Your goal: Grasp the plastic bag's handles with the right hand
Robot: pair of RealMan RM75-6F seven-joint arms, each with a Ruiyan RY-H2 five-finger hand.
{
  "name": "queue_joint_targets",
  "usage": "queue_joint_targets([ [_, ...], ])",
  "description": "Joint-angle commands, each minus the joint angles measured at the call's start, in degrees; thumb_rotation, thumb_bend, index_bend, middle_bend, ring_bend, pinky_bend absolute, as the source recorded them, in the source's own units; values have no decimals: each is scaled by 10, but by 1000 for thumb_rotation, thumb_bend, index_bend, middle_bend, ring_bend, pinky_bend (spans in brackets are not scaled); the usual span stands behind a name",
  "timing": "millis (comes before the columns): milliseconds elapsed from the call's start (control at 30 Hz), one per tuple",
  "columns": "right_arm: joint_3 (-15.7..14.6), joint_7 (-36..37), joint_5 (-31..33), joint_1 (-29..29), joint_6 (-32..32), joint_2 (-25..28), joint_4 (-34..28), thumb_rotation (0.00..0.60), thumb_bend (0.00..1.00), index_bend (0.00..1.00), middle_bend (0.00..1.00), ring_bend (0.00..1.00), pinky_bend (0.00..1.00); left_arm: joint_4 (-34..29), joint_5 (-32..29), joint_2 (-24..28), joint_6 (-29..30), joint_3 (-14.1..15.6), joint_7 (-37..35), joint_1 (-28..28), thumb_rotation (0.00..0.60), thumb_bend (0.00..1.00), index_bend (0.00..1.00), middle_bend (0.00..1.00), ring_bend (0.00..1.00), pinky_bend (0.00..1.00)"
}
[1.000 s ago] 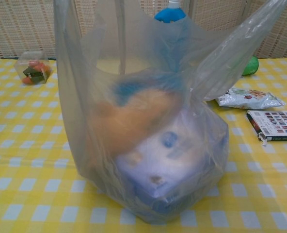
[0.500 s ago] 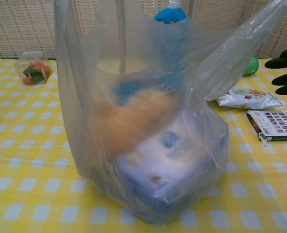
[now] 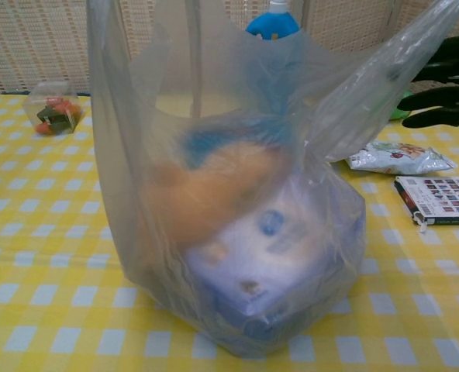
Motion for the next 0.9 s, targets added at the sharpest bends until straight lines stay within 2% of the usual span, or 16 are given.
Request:
queue_joint_targets([
  [33, 4, 12, 6, 12, 4, -11, 6, 600, 284, 0, 0, 0, 0, 0, 0, 0, 0, 0, 0, 0, 600, 236, 0, 0, 10, 0],
  [333, 5, 67, 22, 36, 14, -35, 27, 600, 285, 0, 0, 0, 0, 3, -5, 0, -5, 0, -3, -1, 600, 233, 0, 0, 12, 0],
  [533, 10, 83, 10, 60, 26, -50, 31, 600, 284, 0, 0, 0, 0, 4, -6, -1, -5, 1, -3, -1, 600, 232, 0, 0, 13, 0],
  [900, 9, 35, 2, 96, -1, -59, -7, 600, 284, 0, 0, 0, 0, 1, 2, 1, 1, 4, -6, 1, 600, 231, 0, 0, 13, 0],
])
